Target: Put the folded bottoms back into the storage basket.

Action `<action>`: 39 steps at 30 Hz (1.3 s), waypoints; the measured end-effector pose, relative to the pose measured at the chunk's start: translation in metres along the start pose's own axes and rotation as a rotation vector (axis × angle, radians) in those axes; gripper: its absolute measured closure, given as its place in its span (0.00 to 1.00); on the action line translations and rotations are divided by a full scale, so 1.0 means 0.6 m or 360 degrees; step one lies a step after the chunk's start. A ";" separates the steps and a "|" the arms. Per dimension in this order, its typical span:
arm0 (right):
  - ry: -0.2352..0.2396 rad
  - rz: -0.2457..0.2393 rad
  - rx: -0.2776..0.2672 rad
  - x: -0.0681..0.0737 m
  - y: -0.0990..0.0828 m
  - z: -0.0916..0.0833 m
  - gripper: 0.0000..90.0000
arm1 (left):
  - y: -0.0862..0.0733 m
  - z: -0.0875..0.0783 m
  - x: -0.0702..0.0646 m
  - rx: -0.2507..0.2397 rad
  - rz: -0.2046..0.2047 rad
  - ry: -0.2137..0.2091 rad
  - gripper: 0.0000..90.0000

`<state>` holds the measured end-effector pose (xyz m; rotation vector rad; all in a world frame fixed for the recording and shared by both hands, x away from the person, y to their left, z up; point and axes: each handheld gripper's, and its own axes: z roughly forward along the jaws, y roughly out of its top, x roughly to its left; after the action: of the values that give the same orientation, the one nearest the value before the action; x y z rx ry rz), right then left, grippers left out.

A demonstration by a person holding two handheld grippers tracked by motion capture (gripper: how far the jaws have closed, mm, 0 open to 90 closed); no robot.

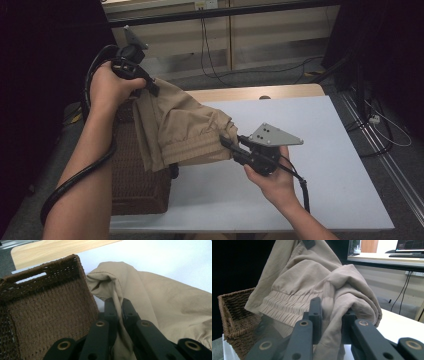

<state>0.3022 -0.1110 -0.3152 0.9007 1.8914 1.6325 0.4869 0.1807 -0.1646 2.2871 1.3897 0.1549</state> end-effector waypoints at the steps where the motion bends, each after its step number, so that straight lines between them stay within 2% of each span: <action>1: 0.0001 0.0001 0.0000 0.001 0.001 0.001 0.86 | 0.000 -0.002 0.000 -0.0002 -0.0013 0.0006 0.95; 13: 0.0026 -0.0009 -0.0004 0.013 0.005 0.010 0.86 | -0.005 -0.014 0.011 0.0015 0.0001 0.0022 0.95; 16: 0.0029 -0.0009 -0.0004 0.016 0.005 0.012 0.86 | -0.008 -0.017 0.014 0.0023 -0.0023 0.0022 0.95; 21: 0.0042 -0.0015 -0.0009 0.022 0.009 0.017 0.86 | -0.011 -0.024 0.020 0.0018 -0.0024 0.0028 0.95; 39: 0.0079 -0.0044 -0.0009 0.040 0.019 0.035 0.86 | -0.014 -0.037 0.043 0.0076 -0.0056 0.0056 0.95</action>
<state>0.3031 -0.0784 -0.3063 0.8354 1.9233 1.6573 0.4854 0.2130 -0.1522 2.3075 1.4650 0.1533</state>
